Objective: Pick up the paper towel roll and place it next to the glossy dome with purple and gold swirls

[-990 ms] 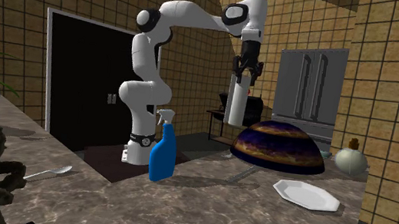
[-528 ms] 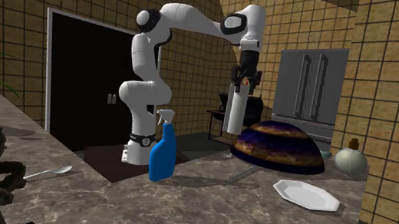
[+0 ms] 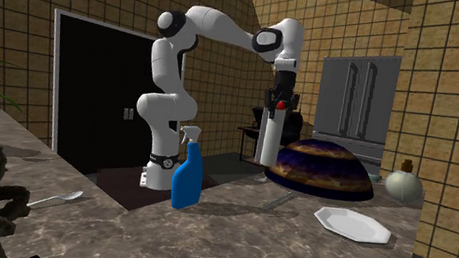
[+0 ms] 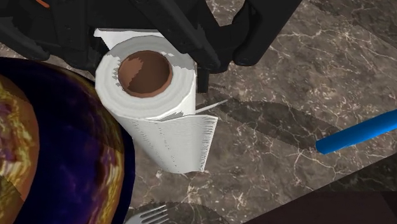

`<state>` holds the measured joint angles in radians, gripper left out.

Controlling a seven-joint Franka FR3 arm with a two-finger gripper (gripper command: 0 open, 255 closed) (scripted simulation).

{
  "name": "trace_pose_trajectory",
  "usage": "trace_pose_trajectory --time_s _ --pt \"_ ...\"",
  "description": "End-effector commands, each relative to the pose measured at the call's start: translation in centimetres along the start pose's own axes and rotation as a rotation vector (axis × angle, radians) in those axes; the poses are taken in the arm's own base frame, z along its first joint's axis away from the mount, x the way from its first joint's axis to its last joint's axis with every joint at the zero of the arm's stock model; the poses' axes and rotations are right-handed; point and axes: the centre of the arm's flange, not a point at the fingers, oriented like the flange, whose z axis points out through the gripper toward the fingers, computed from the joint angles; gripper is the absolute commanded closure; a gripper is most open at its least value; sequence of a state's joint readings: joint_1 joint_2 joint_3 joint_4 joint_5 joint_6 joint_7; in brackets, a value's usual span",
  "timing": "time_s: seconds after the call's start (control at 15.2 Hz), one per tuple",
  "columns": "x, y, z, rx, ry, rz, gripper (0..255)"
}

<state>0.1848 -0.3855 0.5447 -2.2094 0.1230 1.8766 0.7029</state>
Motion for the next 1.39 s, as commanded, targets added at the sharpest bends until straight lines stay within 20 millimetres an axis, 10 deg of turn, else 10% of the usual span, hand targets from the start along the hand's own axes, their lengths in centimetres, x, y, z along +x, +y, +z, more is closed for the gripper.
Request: trace_pose_trajectory --time_s 0.0,1.32 --pt "0.0 0.0 1.0 0.0 0.0 0.0 255" --pt "-0.5 -0.5 9.4 0.0 0.0 0.0 255"
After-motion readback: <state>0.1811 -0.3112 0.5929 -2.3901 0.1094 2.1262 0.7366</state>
